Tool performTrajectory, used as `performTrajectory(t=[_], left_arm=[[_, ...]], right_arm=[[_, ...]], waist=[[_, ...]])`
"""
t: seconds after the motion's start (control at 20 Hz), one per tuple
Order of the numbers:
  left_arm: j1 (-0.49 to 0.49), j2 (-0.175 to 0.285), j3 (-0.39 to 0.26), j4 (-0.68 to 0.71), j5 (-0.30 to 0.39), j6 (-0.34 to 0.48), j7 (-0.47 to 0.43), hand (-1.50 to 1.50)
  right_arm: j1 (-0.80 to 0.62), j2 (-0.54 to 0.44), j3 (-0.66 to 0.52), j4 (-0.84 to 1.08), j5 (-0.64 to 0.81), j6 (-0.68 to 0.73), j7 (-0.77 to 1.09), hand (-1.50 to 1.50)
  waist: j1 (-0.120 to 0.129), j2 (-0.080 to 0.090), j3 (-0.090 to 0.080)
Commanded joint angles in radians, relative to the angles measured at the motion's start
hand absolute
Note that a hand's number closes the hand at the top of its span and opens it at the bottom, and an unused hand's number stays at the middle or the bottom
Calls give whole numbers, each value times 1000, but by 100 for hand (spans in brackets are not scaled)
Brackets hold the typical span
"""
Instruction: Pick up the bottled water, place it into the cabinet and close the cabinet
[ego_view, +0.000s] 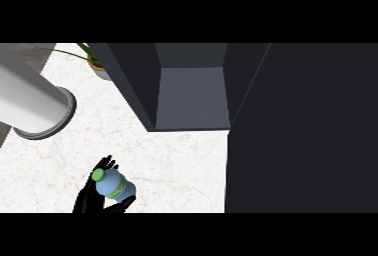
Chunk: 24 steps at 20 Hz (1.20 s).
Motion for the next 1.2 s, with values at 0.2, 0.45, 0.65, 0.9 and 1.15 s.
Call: performTrajectory(t=[0.2, 0.45, 0.65, 0.9, 1.15], left_arm=[[-91, 12, 6, 222, -92, 49, -215, 150], [-97, 8, -6, 222, -165, 173, -327, 150], [-165, 49, -16, 269, -203, 179, -355, 150], [-250, 60, -55, 374, -242, 102, -407, 150], [-290, 4, -76, 299, -223, 102, -314, 150]], right_arm=[[75, -41, 15, -160, 26, -10, 13, -150], [43, -48, 2, -153, -5, -22, 30, -150], [92, -67, 13, -148, 28, -16, -14, -150], [96, -68, 16, -144, 9, -28, -26, -150], [52, -48, 36, -146, 37, -72, 18, -150]], waist=[[-2, 2, 0], [6, 4, 0], [-7, 2, 0], [-4, 4, 0], [14, 1, 1]])
